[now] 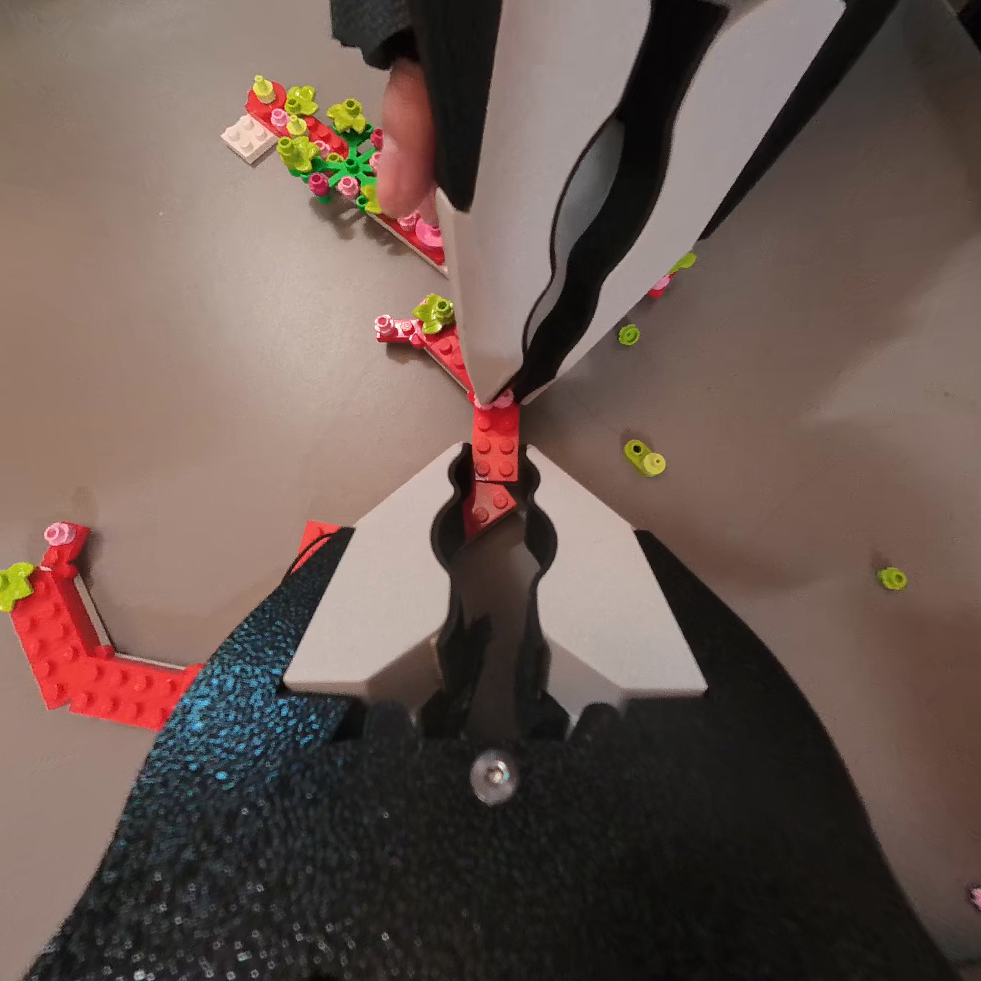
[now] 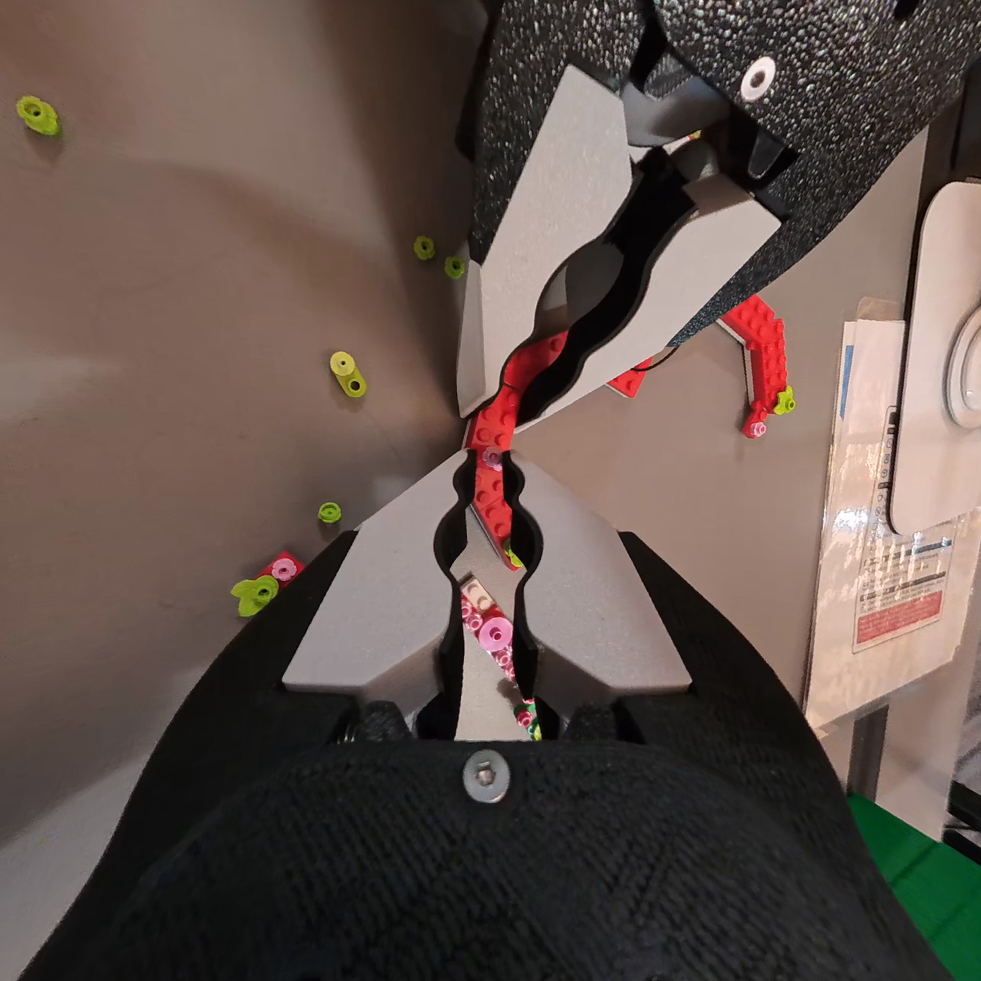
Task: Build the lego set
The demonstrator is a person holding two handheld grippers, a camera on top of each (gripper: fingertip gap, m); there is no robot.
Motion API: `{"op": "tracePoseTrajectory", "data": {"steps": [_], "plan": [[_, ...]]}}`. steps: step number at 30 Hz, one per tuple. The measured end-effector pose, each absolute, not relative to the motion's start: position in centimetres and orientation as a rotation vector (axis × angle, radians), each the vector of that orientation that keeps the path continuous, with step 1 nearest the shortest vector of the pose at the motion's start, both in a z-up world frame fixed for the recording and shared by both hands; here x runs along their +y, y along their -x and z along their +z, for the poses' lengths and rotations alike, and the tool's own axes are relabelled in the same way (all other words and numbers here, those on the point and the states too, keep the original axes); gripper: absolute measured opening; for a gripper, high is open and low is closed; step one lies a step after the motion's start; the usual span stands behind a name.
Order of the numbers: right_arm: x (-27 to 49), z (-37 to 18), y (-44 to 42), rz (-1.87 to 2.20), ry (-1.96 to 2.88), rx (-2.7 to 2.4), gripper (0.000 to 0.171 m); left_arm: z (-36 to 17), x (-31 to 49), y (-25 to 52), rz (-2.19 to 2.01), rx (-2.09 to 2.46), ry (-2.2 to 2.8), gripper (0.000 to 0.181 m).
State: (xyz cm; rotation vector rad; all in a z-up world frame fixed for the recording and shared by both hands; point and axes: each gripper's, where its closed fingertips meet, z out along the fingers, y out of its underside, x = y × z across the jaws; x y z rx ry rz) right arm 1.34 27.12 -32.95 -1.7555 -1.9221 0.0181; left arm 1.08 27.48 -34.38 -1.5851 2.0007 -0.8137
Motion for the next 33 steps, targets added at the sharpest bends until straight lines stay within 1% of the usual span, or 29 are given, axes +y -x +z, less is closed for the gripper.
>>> {"op": "tracePoseTrajectory", "data": {"steps": [1, 28, 33], "plan": [[27.08, -32.96, -1.31, 0.018, 1.752, -1.923, 0.008, -34.39, 27.46, -1.08, -0.816, 2.0, 1.587, 0.015], [26.85, -33.01, -1.28, -0.124, 1.657, -1.978, 0.01, -34.41, 27.2, -0.97, -0.873, 1.989, 1.634, 0.015], [26.5, -32.96, -1.23, -0.066, 1.679, -1.946, 0.016, -34.4, 27.22, -0.99, -0.868, 1.992, 1.631, 0.015]]}}
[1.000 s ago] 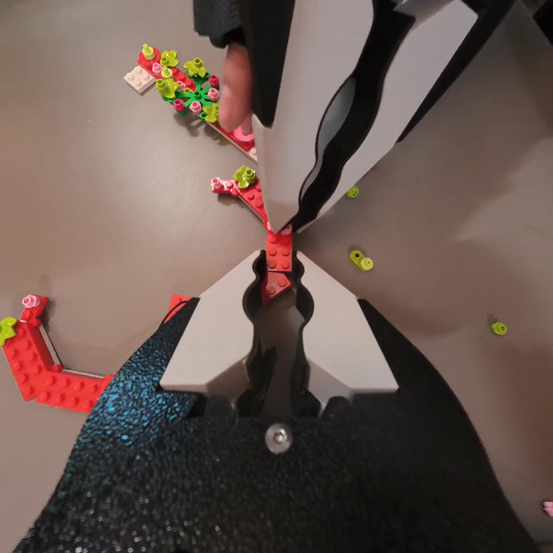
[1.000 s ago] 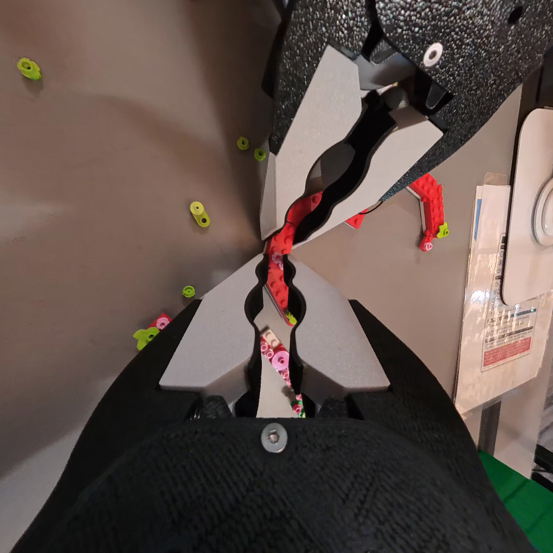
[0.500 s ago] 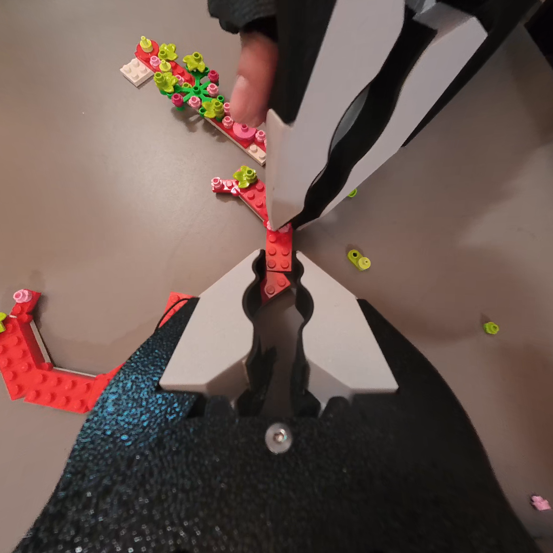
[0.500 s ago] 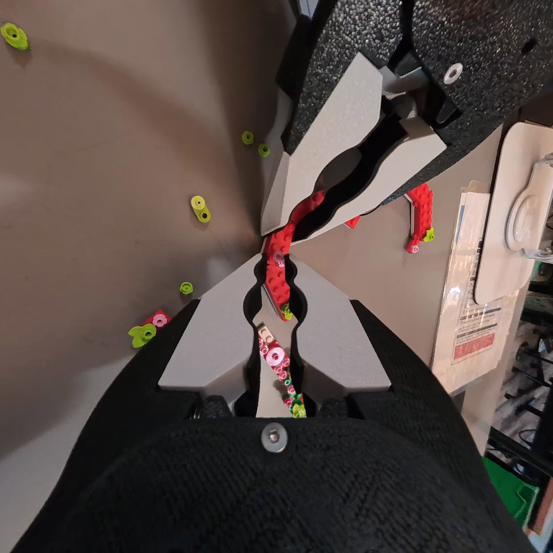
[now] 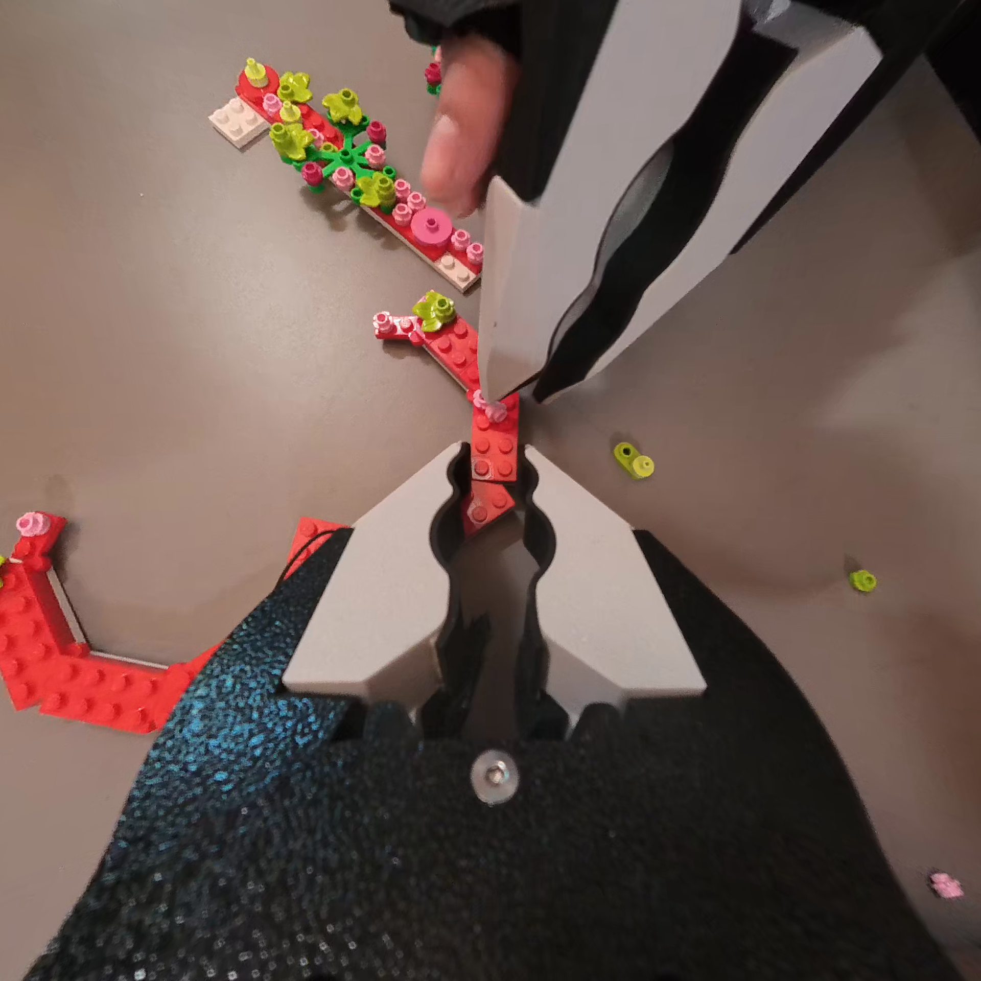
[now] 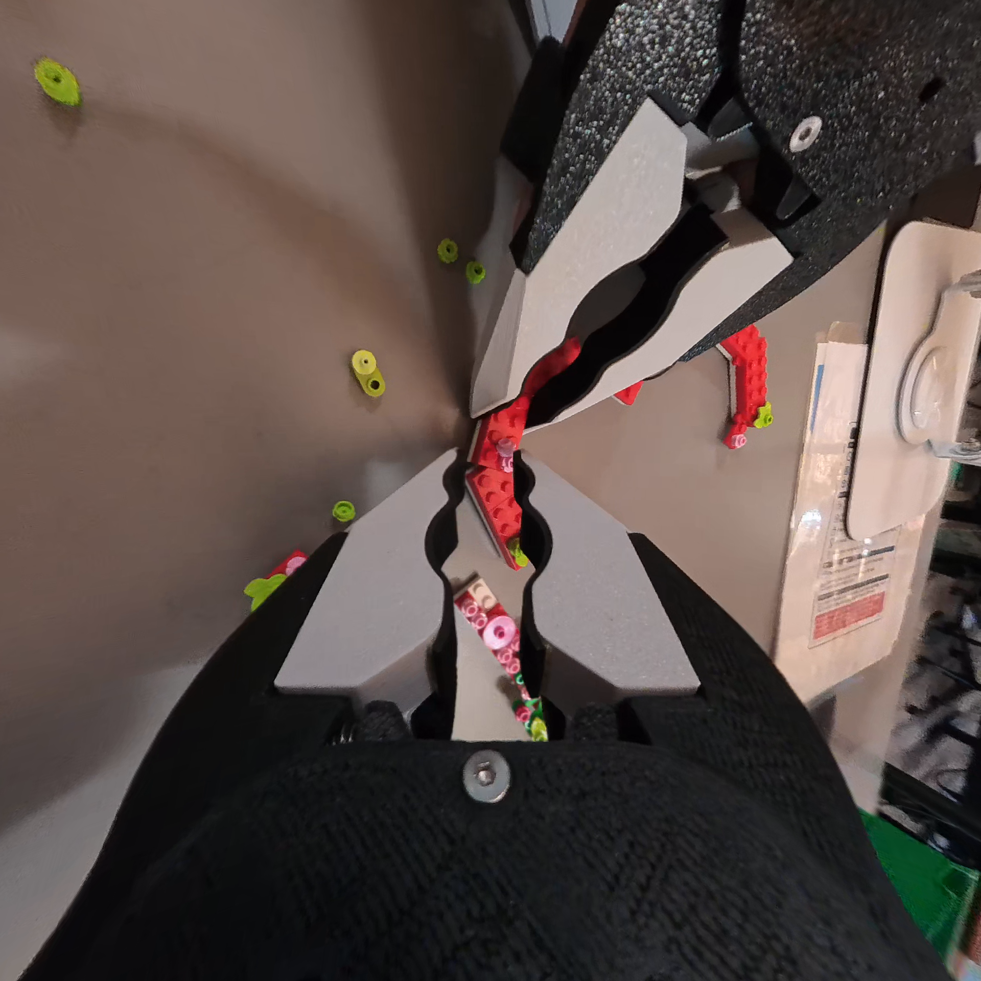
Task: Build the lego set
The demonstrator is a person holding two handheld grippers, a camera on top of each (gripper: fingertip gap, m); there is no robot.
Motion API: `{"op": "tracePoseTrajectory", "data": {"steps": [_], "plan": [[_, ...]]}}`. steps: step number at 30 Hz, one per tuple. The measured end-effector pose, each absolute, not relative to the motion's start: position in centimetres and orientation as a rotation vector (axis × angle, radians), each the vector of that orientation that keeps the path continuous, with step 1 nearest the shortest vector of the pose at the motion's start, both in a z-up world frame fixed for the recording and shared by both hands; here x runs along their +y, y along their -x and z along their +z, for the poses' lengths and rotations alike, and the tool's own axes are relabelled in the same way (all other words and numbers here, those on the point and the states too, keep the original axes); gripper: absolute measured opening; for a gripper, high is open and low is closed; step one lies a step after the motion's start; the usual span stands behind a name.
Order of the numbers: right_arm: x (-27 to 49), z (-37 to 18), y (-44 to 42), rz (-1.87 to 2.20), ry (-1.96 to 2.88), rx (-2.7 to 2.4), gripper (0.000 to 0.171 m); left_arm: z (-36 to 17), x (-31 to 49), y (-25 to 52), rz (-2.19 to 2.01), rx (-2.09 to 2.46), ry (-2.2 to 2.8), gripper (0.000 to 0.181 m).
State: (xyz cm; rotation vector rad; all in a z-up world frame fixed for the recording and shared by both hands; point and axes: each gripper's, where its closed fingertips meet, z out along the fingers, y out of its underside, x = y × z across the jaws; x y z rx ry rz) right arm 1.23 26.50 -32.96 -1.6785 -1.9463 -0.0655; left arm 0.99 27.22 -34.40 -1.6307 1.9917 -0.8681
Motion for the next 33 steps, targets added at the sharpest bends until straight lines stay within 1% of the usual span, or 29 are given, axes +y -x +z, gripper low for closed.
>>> {"op": "tracePoseTrajectory", "data": {"steps": [5, 9, 14, 23, 33], "plan": [[26.5, -32.0, -0.8, 0.125, 1.739, -1.836, 0.013, -34.5, 27.2, -1.0, -0.858, 1.999, 1.627, 0.015], [27.0, -32.0, -1.3, 0.131, 1.733, -1.883, 0.013, -34.5, 27.1, -1.0, -0.853, 2.007, 1.618, 0.015], [26.7, -31.8, -0.6, 0.279, 1.73, -1.93, 0.01, -34.5, 27.0, -1.0, -0.854, 2.014, 1.613, 0.015], [26.6, -32.7, -0.8, 0.315, 1.745, -1.978, 0.01, -34.5, 27.0, -1.1, -0.856, 2.014, 1.607, 0.015], [26.6, -32.8, -0.9, 0.353, 1.773, -1.925, 0.005, -34.5, 26.9, -1.1, -0.859, 2.017, 1.603, 0.015]]}}
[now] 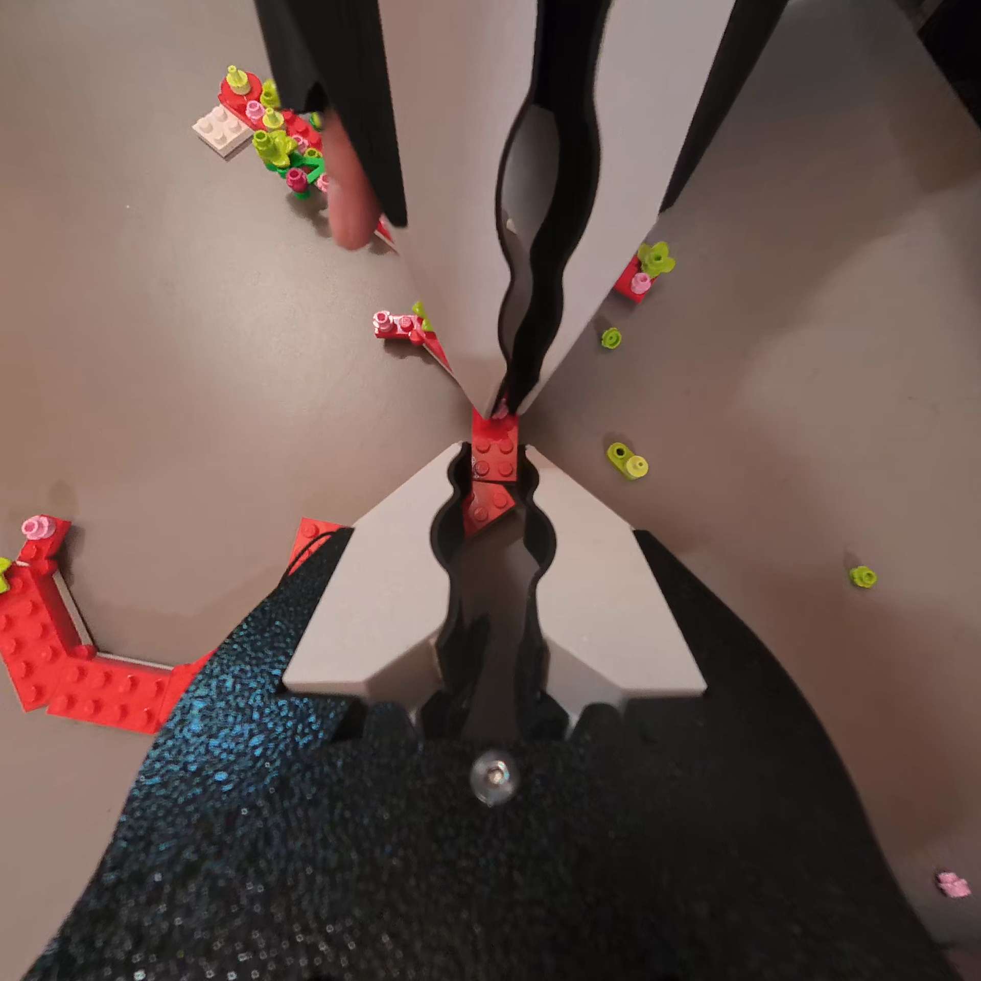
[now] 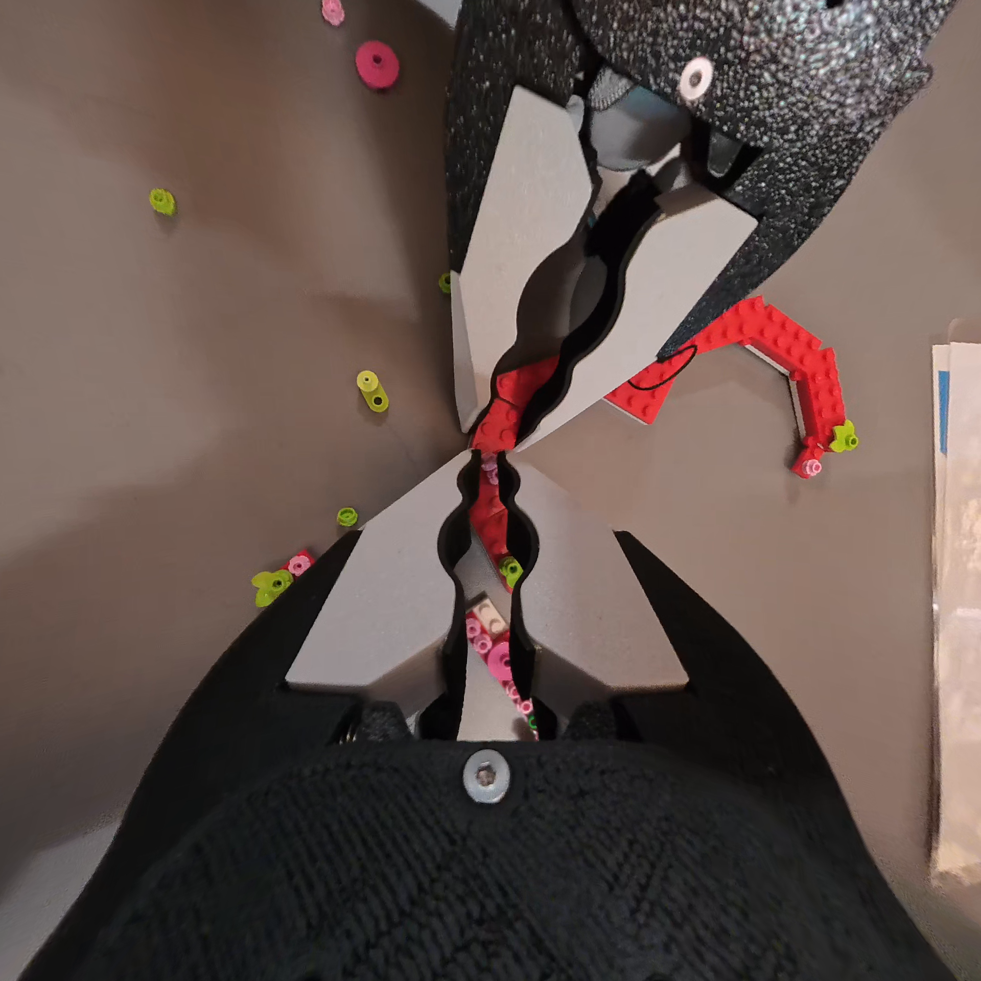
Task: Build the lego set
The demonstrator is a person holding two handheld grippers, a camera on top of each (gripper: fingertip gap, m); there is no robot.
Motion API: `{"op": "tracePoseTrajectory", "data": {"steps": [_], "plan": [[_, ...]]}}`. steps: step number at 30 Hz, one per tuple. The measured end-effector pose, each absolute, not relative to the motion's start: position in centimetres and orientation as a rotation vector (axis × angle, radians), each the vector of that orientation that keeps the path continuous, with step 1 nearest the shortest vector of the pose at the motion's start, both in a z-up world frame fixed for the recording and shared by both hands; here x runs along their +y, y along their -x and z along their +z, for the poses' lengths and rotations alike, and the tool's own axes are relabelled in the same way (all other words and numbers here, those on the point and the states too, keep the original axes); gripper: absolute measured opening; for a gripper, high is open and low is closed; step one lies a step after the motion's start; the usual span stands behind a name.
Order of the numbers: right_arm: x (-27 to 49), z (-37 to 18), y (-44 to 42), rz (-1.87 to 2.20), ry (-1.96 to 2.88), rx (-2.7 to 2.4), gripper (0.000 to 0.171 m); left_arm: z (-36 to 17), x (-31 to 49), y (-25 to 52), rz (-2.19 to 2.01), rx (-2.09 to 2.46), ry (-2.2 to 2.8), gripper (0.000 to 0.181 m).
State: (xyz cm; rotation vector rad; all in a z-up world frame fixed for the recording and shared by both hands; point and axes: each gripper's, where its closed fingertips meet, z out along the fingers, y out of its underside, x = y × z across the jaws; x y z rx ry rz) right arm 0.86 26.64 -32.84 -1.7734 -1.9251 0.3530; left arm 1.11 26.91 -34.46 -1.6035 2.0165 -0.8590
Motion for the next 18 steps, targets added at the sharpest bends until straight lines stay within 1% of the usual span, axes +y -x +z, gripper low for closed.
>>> {"op": "tracePoseTrajectory", "data": {"steps": [8, 18], "plan": [[25.96, -32.55, -0.94, 0.572, 1.794, -1.705, 0.005, -34.4, 26.86, -1.13, -0.872, 2.011, 1.602, 0.015], [26.24, -32.54, -0.98, 0.585, 1.757, -1.608, 0.004, -34.44, 26.78, -1.16, -0.877, 2.012, 1.604, 0.015]]}}
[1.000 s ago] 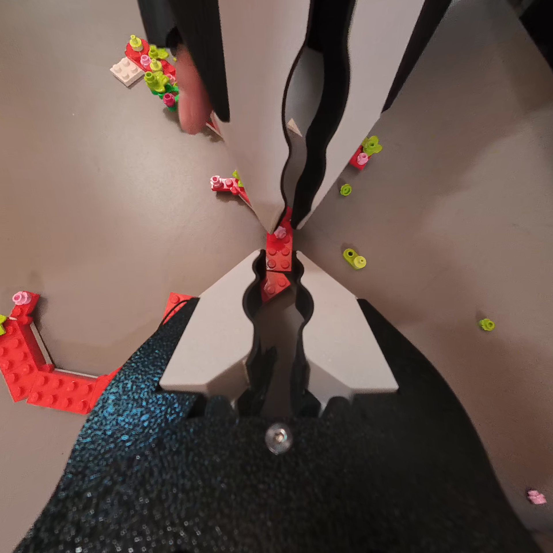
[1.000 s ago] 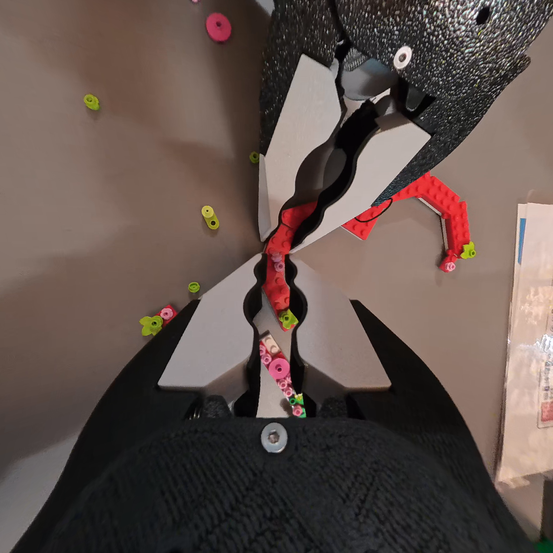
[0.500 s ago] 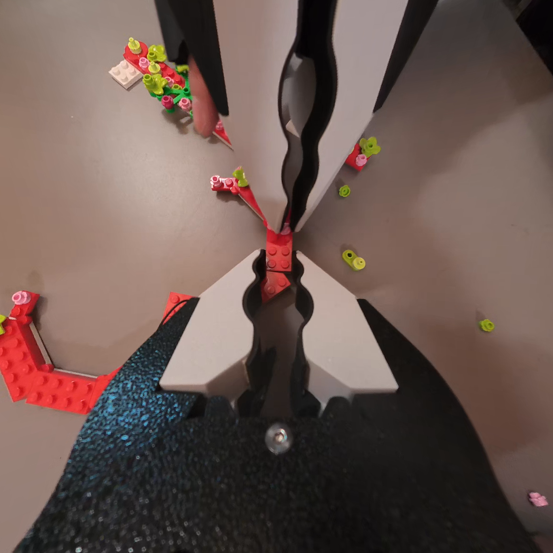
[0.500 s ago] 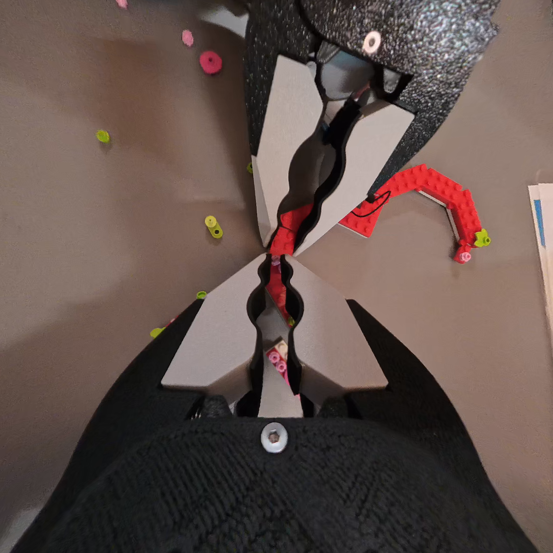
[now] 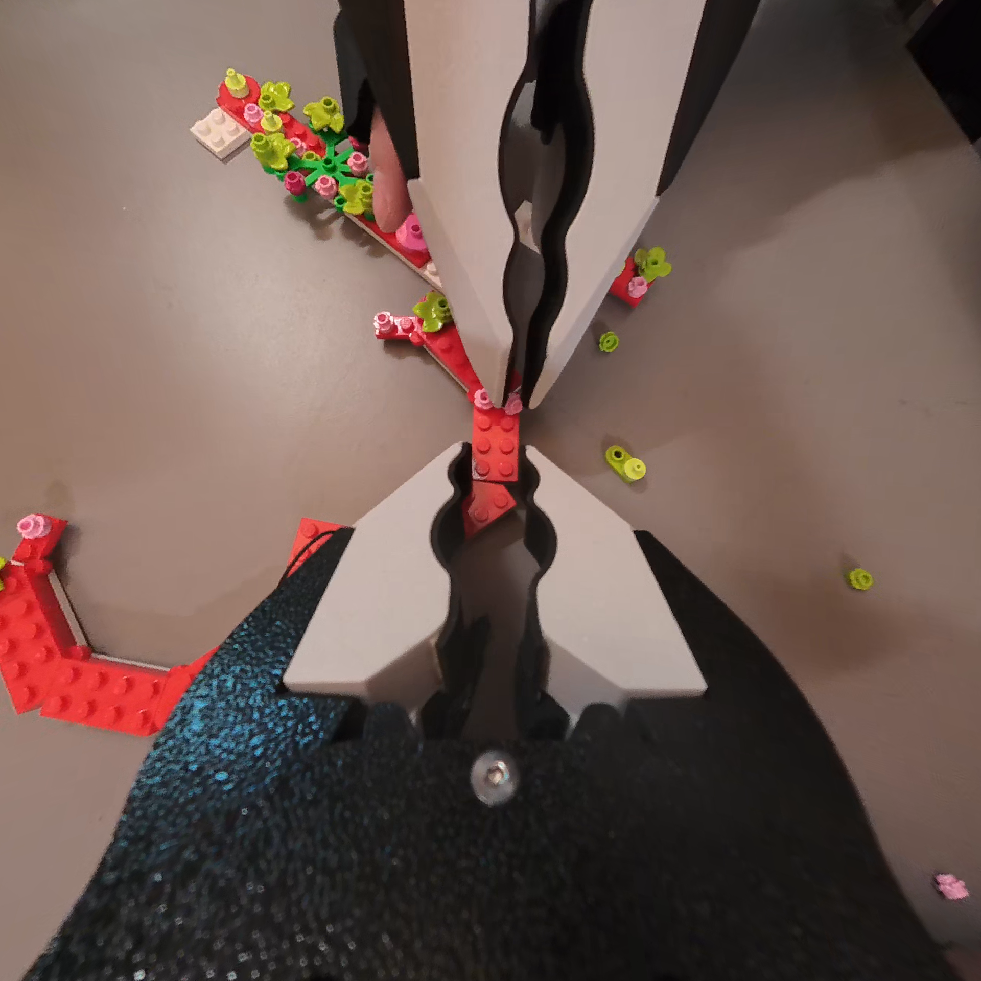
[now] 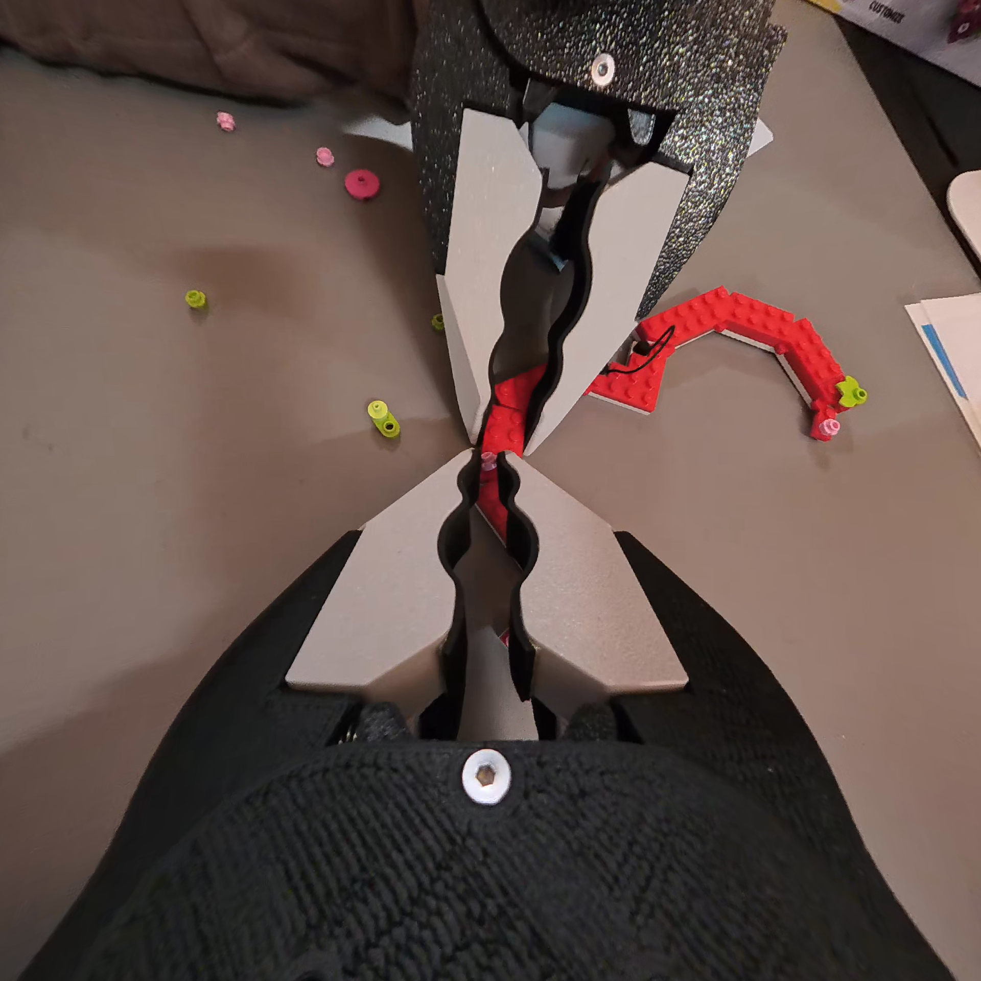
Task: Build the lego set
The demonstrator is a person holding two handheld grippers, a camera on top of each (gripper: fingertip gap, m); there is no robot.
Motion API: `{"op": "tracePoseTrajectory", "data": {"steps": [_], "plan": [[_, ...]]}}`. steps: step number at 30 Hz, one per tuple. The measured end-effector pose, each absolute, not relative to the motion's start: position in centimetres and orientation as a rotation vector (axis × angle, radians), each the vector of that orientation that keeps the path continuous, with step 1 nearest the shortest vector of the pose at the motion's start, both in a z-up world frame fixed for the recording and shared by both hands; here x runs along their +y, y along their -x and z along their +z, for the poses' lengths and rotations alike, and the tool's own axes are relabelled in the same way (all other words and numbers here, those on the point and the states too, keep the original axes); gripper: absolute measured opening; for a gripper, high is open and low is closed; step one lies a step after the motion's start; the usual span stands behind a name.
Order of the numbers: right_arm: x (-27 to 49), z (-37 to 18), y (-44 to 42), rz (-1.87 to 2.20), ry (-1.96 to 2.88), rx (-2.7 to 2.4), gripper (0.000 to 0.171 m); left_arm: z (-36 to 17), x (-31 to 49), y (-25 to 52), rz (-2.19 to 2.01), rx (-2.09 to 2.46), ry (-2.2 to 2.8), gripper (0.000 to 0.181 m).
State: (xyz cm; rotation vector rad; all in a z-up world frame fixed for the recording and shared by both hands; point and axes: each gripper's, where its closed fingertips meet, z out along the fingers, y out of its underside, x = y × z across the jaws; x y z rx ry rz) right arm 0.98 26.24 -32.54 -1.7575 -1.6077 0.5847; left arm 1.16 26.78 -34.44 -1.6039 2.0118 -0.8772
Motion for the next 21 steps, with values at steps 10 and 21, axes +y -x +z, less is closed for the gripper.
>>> {"op": "tracePoseTrajectory", "data": {"steps": [10, 21], "plan": [[26.39, -32.55, -1.17, 0.546, 1.741, -1.603, 0.006, -34.43, 26.8, -1.15, -0.884, 2.008, 1.609, 0.015], [26.61, -32.28, -1.55, 0.464, 1.709, -1.599, 0.015, -34.36, 26.82, -1.2, -0.894, 1.999, 1.616, 0.015]]}}
